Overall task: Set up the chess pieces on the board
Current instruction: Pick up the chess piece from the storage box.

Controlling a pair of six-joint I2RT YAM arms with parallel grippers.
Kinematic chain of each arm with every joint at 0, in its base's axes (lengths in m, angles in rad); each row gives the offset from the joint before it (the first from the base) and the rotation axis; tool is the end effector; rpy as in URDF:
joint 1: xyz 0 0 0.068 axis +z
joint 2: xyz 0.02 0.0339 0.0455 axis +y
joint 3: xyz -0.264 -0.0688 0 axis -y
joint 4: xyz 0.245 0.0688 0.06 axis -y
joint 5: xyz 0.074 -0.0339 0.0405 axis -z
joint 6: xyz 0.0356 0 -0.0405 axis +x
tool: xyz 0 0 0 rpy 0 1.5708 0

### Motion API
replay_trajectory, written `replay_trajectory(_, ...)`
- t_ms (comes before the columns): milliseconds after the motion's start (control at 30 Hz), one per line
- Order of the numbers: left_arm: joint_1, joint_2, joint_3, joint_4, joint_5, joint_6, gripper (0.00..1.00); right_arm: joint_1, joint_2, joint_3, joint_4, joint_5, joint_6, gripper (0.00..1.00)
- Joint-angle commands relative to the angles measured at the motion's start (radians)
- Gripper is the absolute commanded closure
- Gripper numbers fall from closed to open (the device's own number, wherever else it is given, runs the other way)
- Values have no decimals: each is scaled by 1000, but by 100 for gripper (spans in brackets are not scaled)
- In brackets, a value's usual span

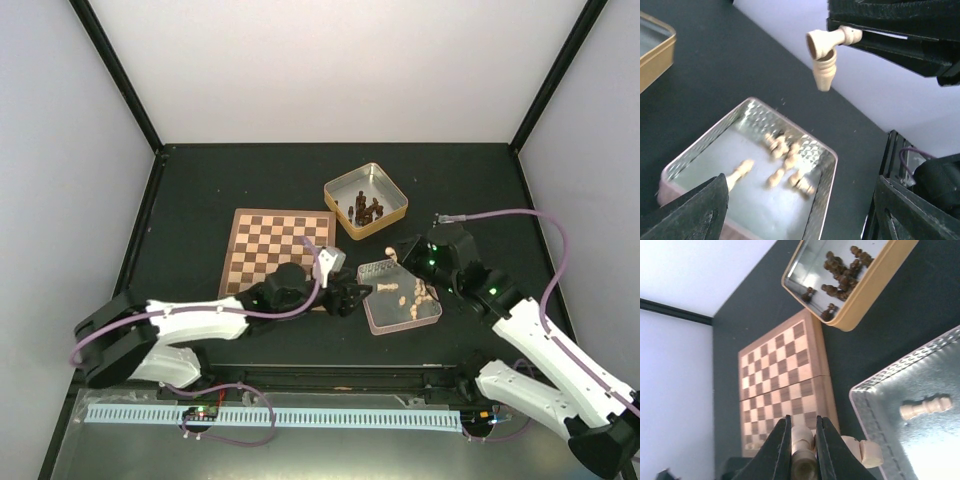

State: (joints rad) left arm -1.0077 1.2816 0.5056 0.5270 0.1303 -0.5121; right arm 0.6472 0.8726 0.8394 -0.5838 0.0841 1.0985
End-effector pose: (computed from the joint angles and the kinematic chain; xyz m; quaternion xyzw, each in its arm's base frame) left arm 0.1389 -0.2287 0.2108 0.2320 0.7539 -0.4592 0.4086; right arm 0.1505 0.1100 0.3042 0.2174 0.8608 0.3274 0.3233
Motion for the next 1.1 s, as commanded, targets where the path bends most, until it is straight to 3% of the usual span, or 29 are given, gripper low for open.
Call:
replay_trajectory(0,-52,132,116,276,-57,53,18,-9,-46,24,47,-54,108,94)
replay_trajectory(267,-74,301,262,371,-81,91,22,-10,-86,24,66,-128,153,94)
replay_trajectory(567,-77,357,283,409,-66,52,51,-12,-117,34,70,-124,156,94)
replay_trajectory(900,-77,320,265,372,-113,69,93,-13,-120,20,66,-106,125,94)
replay_trajectory(1067,-77,259,208,255,-145,59,98,-12,-51,85,32,-57,-15,94)
